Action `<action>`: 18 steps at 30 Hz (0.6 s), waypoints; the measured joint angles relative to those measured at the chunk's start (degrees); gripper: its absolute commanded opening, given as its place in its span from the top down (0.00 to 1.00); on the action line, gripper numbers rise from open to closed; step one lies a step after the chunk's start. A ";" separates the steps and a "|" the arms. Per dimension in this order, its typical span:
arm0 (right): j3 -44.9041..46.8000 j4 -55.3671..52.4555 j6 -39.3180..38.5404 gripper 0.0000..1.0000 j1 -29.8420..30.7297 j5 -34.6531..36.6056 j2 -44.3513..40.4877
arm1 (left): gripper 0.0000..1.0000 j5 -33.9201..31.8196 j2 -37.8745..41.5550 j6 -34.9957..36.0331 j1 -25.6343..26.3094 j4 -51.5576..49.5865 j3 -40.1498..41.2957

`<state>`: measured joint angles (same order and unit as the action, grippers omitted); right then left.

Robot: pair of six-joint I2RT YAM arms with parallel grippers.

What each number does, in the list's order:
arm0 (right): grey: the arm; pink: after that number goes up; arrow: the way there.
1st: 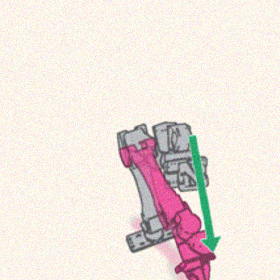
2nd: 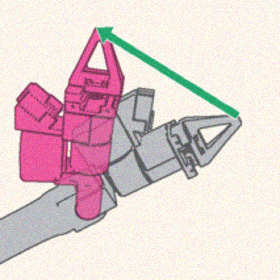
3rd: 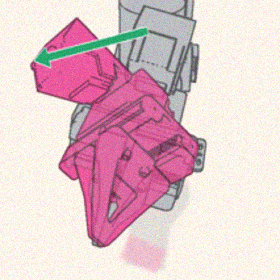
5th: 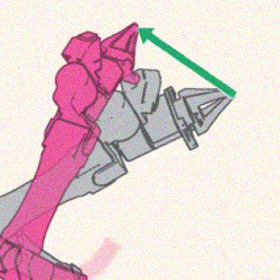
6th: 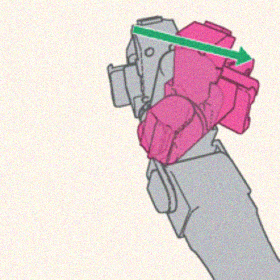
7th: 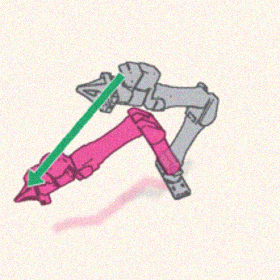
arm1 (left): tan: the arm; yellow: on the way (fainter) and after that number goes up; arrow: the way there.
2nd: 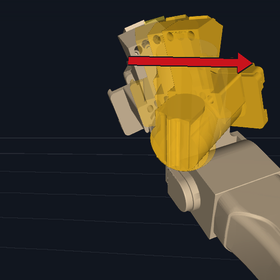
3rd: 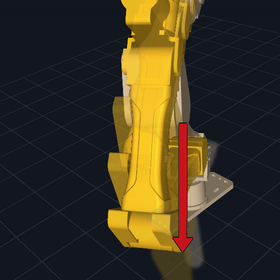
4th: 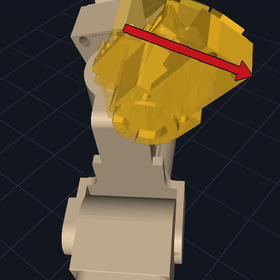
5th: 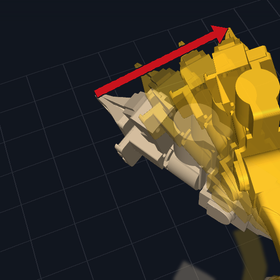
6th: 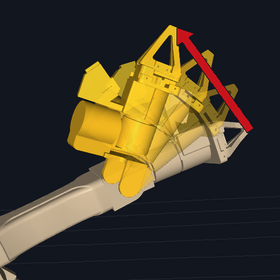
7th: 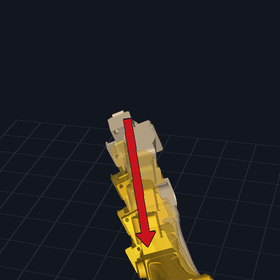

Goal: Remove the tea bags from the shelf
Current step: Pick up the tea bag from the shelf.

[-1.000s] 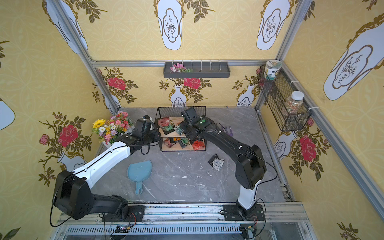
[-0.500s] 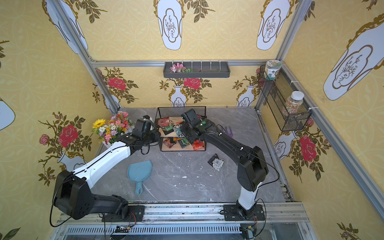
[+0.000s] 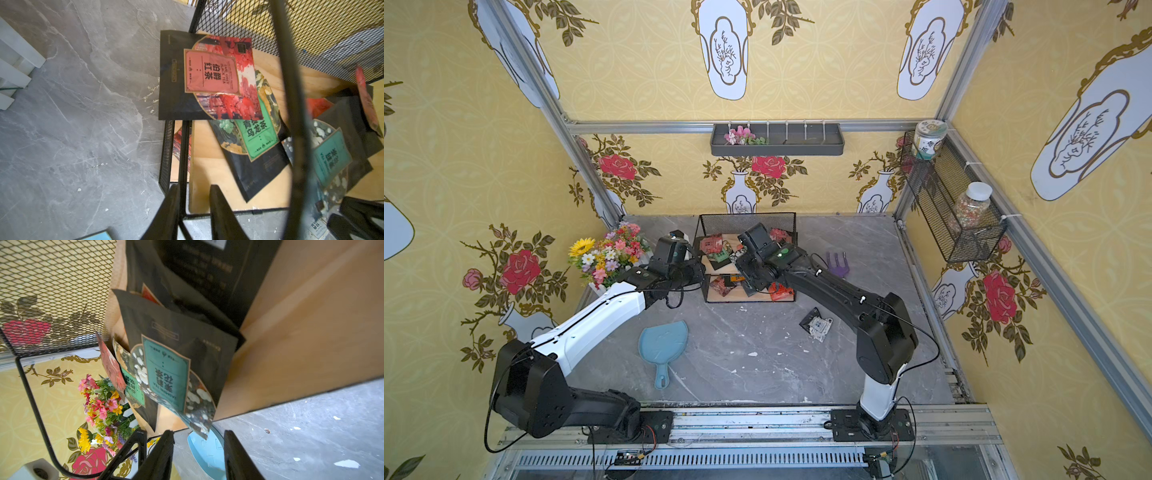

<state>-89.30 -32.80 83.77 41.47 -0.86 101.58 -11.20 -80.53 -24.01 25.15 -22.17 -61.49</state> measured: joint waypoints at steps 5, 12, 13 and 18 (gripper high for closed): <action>0.20 0.28 0.39 0.56 0.13 -0.48 0.59 | 0.70 0.00 -0.02 0.00 0.00 0.00 0.00; 0.98 1.88 1.57 0.65 0.13 -0.74 1.27 | 0.70 0.00 -0.02 0.00 0.00 -0.02 0.00; 1.05 2.01 1.70 0.69 0.13 -0.74 1.29 | 0.70 0.00 -0.02 0.00 0.00 -0.02 0.00; 1.05 2.67 2.93 0.80 0.13 -1.01 1.38 | 0.70 0.09 -0.15 0.00 0.00 -0.07 -0.20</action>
<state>-88.25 -30.13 86.70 41.60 -1.87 102.96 -11.11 -80.68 -24.01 25.15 -22.24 -61.69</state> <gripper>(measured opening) 0.242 0.303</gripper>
